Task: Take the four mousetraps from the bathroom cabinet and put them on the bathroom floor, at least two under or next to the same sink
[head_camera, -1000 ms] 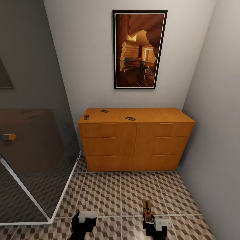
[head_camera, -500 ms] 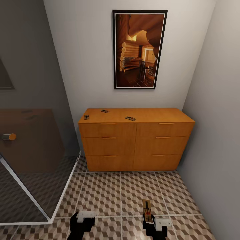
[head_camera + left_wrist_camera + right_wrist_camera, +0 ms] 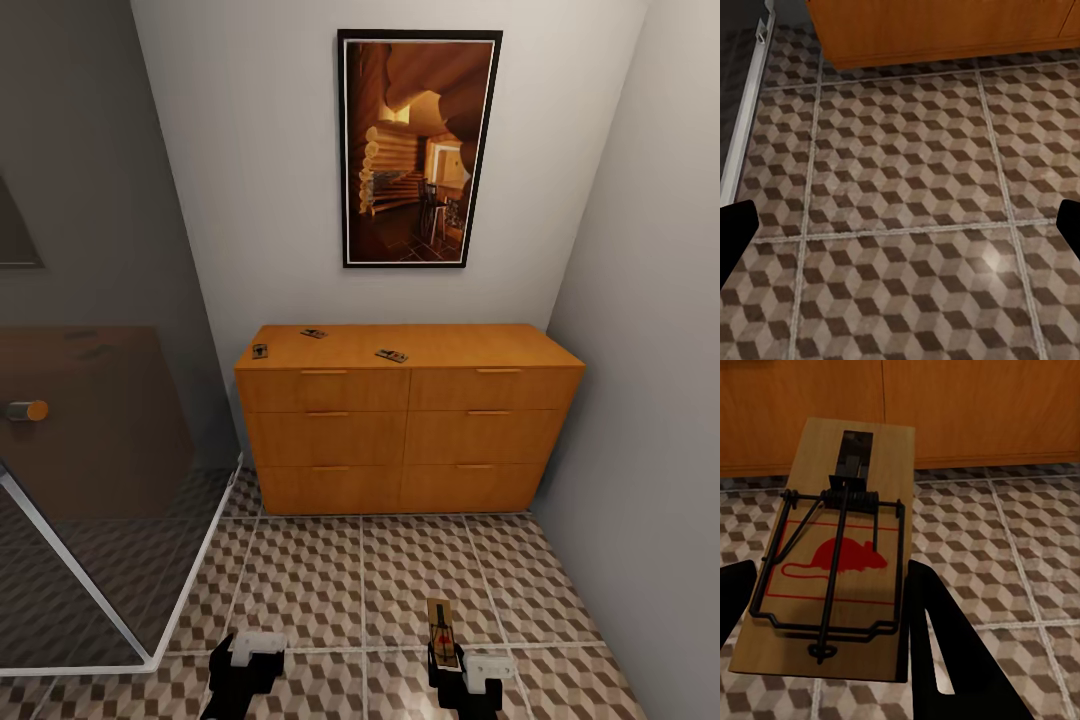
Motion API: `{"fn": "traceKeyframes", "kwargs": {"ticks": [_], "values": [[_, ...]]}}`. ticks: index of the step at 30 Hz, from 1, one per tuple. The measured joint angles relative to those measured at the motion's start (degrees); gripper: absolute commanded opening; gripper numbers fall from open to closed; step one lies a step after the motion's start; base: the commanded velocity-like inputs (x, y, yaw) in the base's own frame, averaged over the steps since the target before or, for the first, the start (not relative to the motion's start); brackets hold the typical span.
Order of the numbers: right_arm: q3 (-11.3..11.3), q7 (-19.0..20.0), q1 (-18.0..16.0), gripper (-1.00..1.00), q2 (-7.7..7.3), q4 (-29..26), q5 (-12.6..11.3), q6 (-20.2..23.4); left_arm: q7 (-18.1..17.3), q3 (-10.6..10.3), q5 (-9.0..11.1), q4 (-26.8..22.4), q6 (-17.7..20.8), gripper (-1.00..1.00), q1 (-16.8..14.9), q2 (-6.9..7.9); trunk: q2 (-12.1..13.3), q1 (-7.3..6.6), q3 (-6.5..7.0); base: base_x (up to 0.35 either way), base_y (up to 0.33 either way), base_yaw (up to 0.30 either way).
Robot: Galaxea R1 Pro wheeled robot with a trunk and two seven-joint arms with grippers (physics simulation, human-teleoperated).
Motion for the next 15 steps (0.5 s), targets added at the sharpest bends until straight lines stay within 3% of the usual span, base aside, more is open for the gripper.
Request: {"fn": "traceKeyframes", "kwargs": {"ticks": [15], "values": [[0.0, 0.0, 0.0, -1.00, 0.00, 0.0, -0.1, 0.0, 0.0, 0.0, 0.0, -0.1, 0.0, 1.00, 0.0, 0.00, 0.0, 0.00, 0.00, 0.000, 0.000, 0.000]]}}
